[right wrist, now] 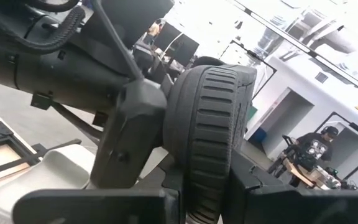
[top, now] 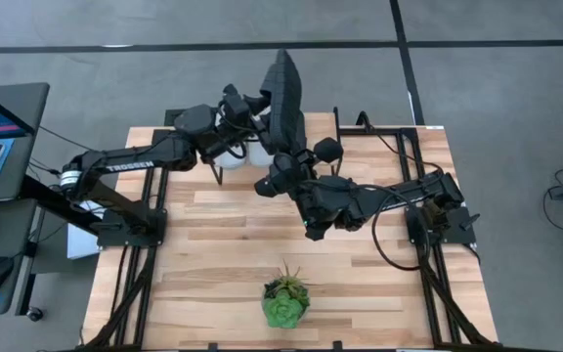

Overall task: Pick and place slides into the shelf
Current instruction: Put the black slide on the shelf

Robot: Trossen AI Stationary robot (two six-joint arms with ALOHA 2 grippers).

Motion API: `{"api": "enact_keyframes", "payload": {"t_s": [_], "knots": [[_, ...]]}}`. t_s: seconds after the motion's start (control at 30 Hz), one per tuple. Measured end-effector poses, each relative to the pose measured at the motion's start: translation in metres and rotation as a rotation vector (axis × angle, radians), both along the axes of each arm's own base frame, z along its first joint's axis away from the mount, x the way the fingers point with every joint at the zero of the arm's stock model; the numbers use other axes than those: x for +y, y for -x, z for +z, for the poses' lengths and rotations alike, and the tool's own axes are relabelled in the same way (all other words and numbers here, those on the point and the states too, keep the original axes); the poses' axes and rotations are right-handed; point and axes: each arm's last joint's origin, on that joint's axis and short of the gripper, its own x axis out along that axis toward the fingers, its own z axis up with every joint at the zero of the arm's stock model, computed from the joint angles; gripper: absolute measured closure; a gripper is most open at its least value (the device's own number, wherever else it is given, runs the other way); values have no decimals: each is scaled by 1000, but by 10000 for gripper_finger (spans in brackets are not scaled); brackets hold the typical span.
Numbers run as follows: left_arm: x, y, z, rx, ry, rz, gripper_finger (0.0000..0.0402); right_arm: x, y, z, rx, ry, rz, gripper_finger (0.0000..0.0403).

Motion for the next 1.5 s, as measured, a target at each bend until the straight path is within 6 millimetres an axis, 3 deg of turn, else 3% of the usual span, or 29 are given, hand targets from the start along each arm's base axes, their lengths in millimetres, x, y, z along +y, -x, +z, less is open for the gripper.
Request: {"api": "enact_keyframes", "payload": {"t_s": [0.23,0.73,0.93,1.2,1.5], "knots": [[-10,13,7,76,-73,17,224,0,0,0,-2,6,20,357],[-32,55,21,201,-84,2,227,-10,11,13,-2,4,-4,357],[-44,67,18,308,-109,-31,227,-11,29,35,10,-9,-39,357],[-57,86,18,397,-154,-43,227,-14,71,74,-45,-40,-55,357],[-59,115,23,436,-138,36,227,-21,167,133,-260,-130,26,357]]}}
